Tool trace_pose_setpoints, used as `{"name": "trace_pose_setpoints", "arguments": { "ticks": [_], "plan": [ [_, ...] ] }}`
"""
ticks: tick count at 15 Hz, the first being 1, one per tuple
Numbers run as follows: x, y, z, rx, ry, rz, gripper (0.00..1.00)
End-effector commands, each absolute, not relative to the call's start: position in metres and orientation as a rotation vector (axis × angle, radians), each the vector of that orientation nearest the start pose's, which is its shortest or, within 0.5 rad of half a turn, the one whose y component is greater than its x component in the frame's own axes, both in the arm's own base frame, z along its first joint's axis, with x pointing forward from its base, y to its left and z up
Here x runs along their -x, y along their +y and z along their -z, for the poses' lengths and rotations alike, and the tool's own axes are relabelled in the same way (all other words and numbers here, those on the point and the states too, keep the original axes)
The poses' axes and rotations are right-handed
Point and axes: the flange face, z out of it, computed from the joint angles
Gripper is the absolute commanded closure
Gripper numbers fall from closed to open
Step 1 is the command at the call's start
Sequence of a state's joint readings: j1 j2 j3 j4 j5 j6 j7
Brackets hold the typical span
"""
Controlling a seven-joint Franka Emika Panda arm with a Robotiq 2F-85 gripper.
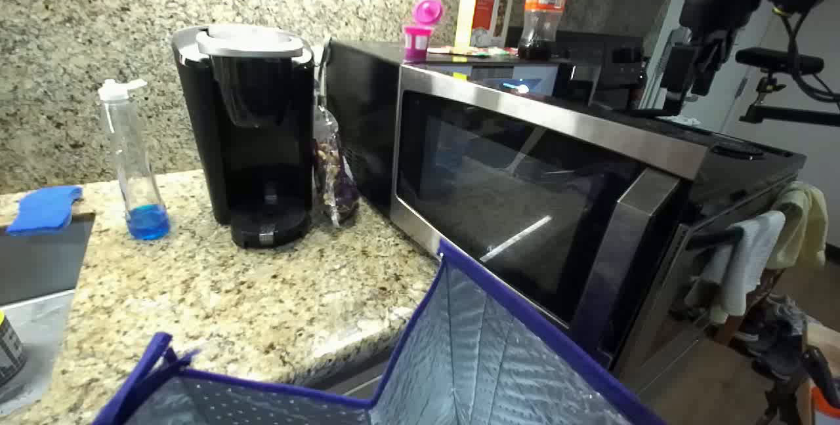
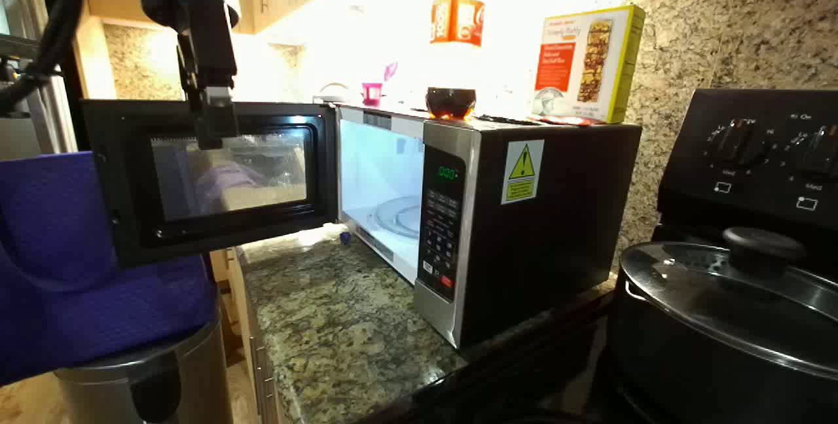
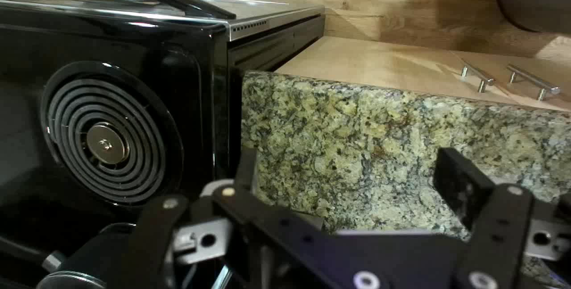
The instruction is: Place the pink object on the right side of the microwave
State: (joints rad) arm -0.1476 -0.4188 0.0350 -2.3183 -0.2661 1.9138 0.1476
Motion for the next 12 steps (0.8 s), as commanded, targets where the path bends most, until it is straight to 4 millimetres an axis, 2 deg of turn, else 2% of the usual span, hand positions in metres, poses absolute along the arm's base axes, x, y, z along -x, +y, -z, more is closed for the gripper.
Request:
{"name": "trace_pose_setpoints", "arguments": {
  "ticks": [1, 4, 7, 10, 12],
  "plan": [
    [-0.423, -0.065, -0.507, 3.393, 0.298, 0.029, 0.00],
    [-0.424, -0.066, -0.509, 3.402, 0.303, 0.034, 0.00],
    [-0.436, -0.065, -0.526, 3.498, 0.088, 0.093, 0.00],
    [-0.466, -0.061, -0.559, 3.559, -0.173, 0.113, 0.00],
    [-0.493, -0.052, -0.578, 3.544, -0.366, 0.132, 0.00]
  ]
}}
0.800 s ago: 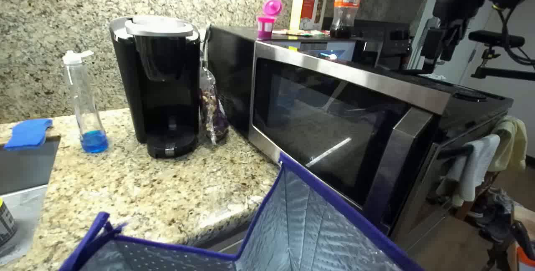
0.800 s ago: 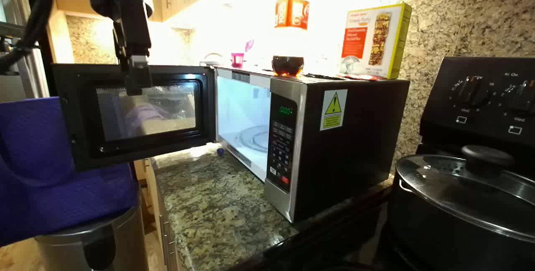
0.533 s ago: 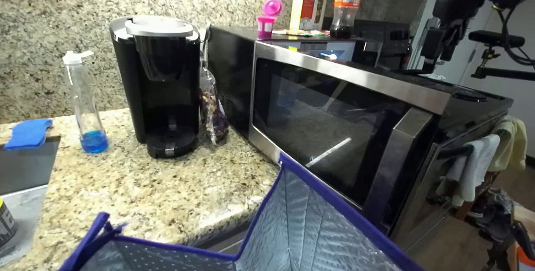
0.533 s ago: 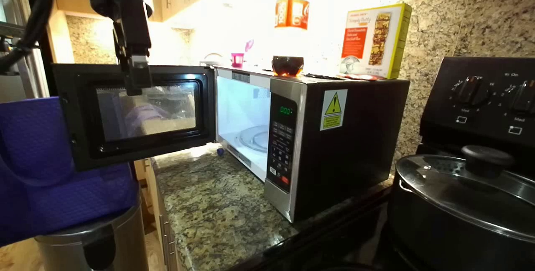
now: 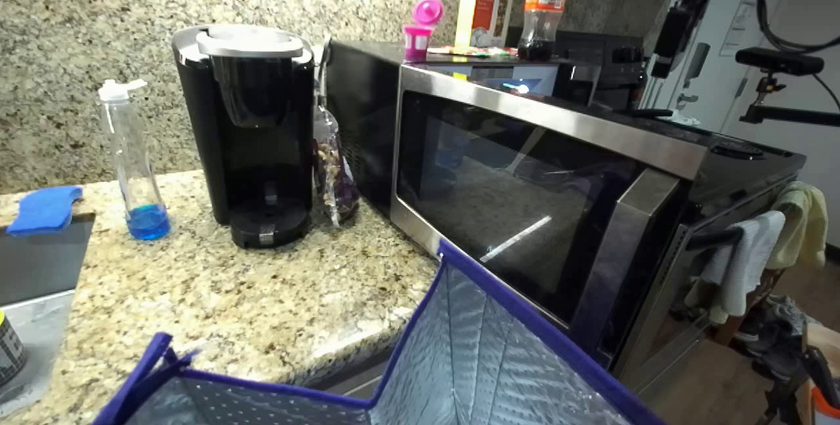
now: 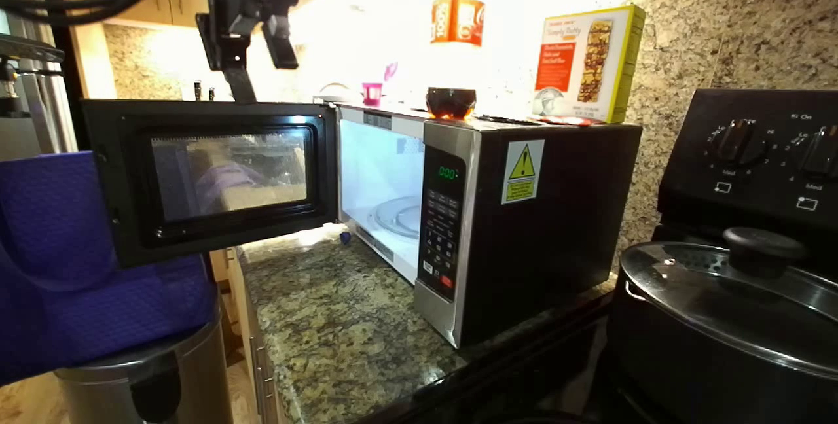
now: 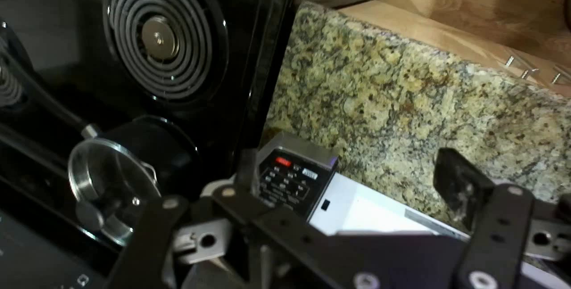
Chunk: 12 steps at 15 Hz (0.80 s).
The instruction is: Place the pink object on the right side of the microwave
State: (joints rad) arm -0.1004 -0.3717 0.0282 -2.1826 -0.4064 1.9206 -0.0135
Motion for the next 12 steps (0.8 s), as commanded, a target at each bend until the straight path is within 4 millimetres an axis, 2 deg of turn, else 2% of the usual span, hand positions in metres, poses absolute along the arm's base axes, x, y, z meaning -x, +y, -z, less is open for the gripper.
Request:
{"name": "trace_pose_setpoints", "arguments": {
  "ticks": [1, 3, 7, 12],
  "plan": [
    [-0.505, -0.048, -0.584, 3.534, -0.457, 0.130, 0.00],
    [-0.530, -0.034, -0.595, 3.489, -0.649, 0.143, 0.00],
    [-0.569, 0.009, -0.608, 3.399, -1.023, 0.116, 0.00],
    [-0.598, 0.070, -0.626, 3.229, -1.483, 0.103, 0.00]
  ]
}}
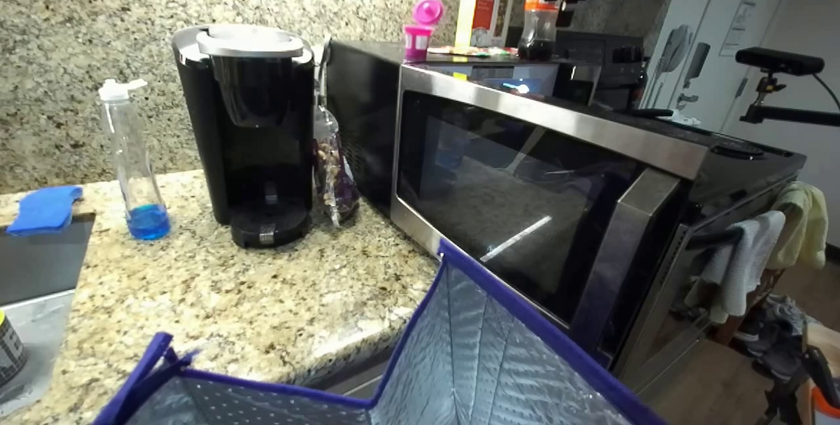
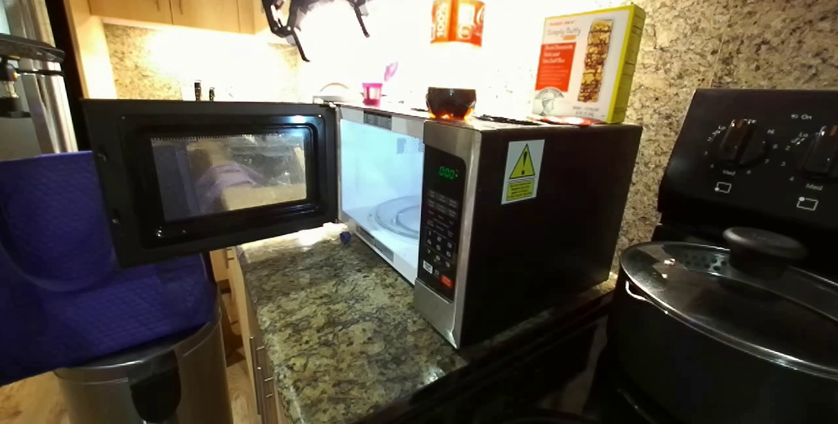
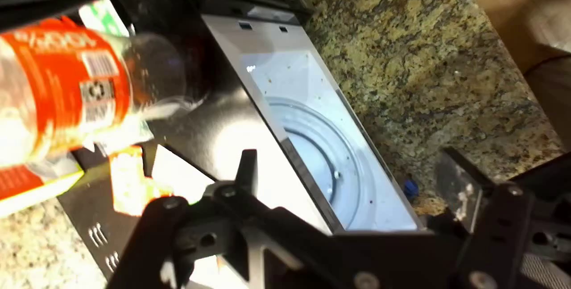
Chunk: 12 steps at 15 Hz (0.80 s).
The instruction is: Place the pink object on the right side of the microwave
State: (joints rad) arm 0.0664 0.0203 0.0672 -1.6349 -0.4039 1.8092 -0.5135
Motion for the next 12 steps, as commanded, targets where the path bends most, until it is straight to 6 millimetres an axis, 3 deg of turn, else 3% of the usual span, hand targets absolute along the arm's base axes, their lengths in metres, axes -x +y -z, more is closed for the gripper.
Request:
{"name": "trace_pose_setpoints", "arguments": {
  "ticks": [1, 3, 4, 8, 12],
  "plan": [
    [-0.600, 0.083, -0.630, 3.183, -1.573, 0.118, 0.00],
    [-0.602, 0.091, -0.637, 3.155, -1.753, 0.075, 0.00],
    [-0.598, 0.089, -0.628, 3.193, -1.603, 0.141, 0.00],
    [-0.600, 0.091, -0.628, 3.189, -1.616, 0.137, 0.00],
    [-0.614, 0.096, -0.622, 3.050, -1.861, 0.244, 0.00]
  ]
}}
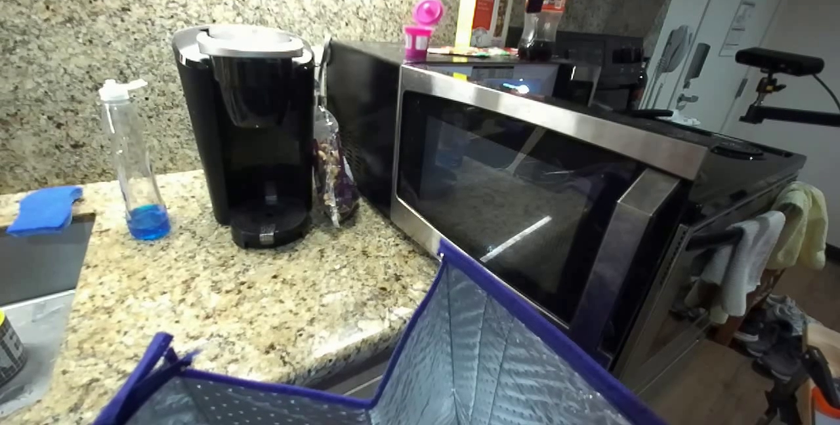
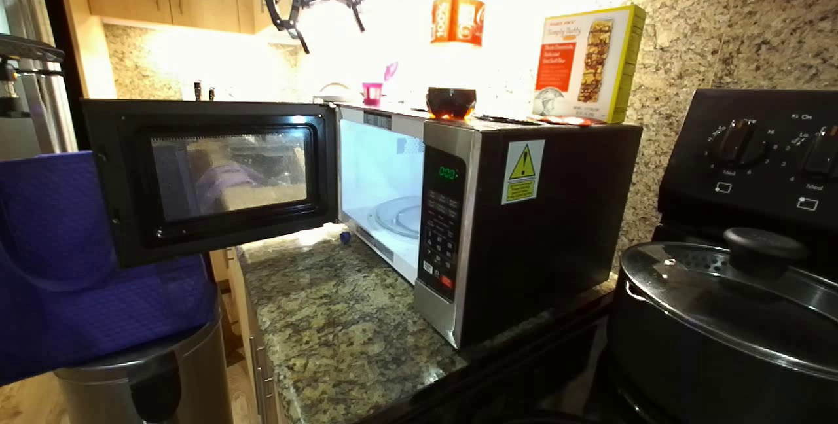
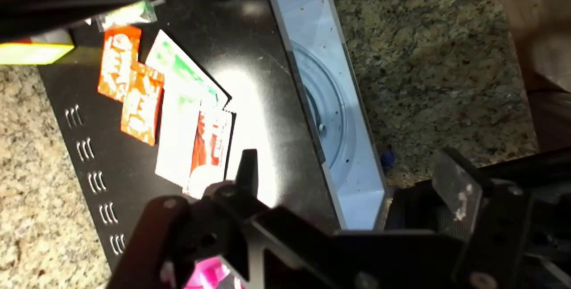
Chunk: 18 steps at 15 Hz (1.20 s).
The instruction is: Place the pink object on the right side of the microwave
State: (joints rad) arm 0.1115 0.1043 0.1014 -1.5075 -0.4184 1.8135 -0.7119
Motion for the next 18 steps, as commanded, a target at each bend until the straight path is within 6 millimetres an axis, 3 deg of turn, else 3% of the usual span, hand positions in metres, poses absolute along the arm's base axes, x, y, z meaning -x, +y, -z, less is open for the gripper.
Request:
{"name": "trace_pose_setpoints", "arguments": {
  "ticks": [1, 8, 13, 18],
  "plan": [
    [-0.618, 0.098, -0.620, 3.005, -1.910, 0.261, 0.00],
    [-0.634, 0.116, -0.599, 2.717, -2.089, 0.388, 0.00],
    [-0.648, 0.130, -0.597, 2.492, -2.395, 0.498, 0.00],
    [-0.658, 0.133, -0.582, 2.410, -2.356, 0.479, 0.00]
  ]
}}
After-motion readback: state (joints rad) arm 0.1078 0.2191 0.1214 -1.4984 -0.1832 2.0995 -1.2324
